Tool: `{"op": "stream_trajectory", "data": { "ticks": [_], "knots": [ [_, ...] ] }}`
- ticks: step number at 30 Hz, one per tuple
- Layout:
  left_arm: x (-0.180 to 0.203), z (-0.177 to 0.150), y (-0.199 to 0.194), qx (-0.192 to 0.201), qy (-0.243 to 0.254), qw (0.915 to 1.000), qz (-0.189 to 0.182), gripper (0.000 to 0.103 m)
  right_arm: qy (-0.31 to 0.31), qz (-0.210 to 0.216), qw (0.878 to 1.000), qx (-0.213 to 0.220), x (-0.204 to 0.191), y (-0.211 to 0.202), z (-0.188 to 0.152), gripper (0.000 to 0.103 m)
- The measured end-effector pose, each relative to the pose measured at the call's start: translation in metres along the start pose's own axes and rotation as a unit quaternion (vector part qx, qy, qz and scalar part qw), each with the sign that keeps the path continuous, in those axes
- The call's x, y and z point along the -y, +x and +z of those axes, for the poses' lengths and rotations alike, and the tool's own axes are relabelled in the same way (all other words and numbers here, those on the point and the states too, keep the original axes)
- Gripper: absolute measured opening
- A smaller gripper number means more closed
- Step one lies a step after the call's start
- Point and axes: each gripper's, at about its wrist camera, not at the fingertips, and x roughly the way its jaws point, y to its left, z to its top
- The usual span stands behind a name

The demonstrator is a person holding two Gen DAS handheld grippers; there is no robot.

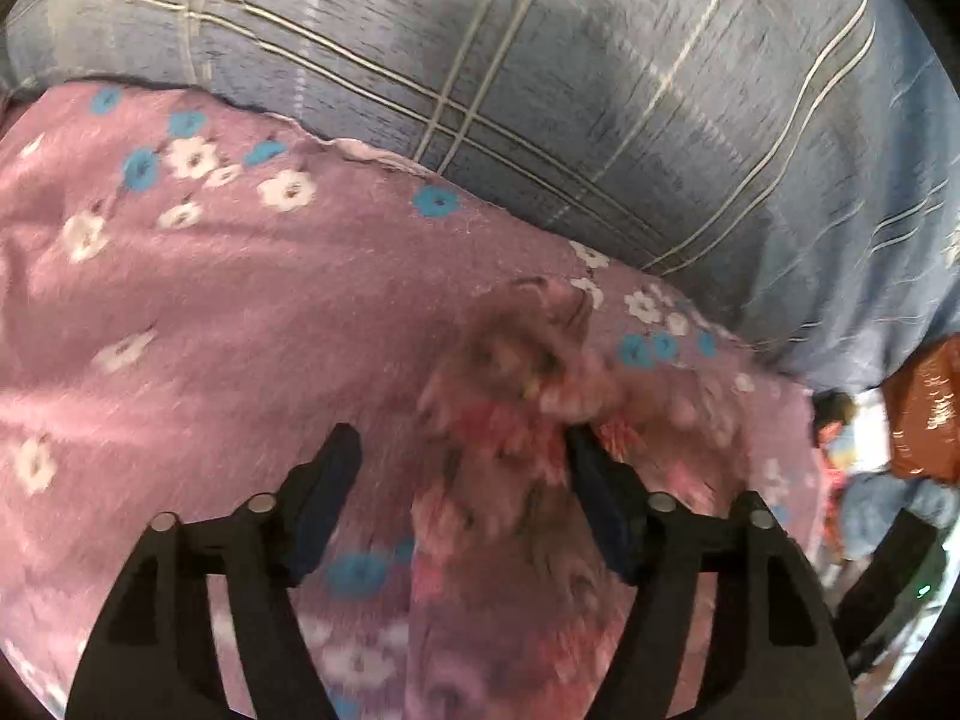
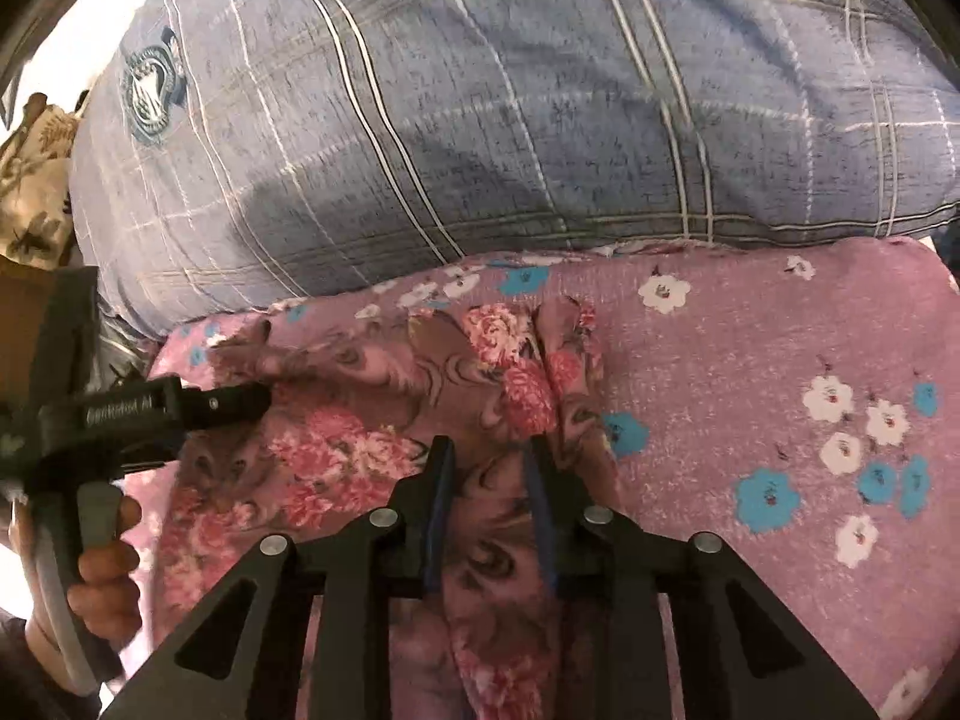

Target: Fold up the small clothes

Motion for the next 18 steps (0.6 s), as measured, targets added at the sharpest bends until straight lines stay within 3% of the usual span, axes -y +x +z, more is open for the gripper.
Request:
{"op": "stream_trajectory", "data": {
  "ticks": [4,7,9,10,11,14,16,18],
  "knots": [
    [0.007,-0.047,-0.052,0.057,0.085,0.9948,0.002,0.069,-0.005,0.049,0.998,0.049,0.005,-0.056,-0.021,0.032],
    [0.011,-0.097,-0.045,0.059,0.135,0.9887,0.026,0.069,-0.005,0.08,0.995,0.056,0.005,-0.07,-0.05,0.042],
    [0.01,-0.115,-0.023,0.047,0.146,0.987,0.047,0.072,-0.011,0.039,0.999,0.019,0.009,-0.049,-0.075,0.044],
    [0.008,-0.12,-0.02,0.062,0.144,0.9861,0.054,0.072,-0.011,0.03,0.999,0.011,0.01,-0.042,-0.082,0.044],
    [0.008,-0.121,-0.024,0.07,0.143,0.9858,0.055,0.072,-0.01,0.029,0.999,0.043,0.011,-0.05,-0.086,0.047],
    [0.002,-0.127,-0.05,0.057,0.123,0.9903,0.031,0.07,0.018,0.018,0.999,0.04,0.011,-0.071,-0.087,0.05],
    [0.001,-0.142,-0.068,0.07,0.133,0.9884,0.019,0.07,0.022,0.033,0.998,0.058,0.01,-0.091,-0.096,0.052],
    [0.001,-0.161,-0.068,0.078,0.151,0.9849,0.031,0.074,0.018,0.038,0.997,0.068,0.011,-0.107,-0.115,0.059]
  ]
}}
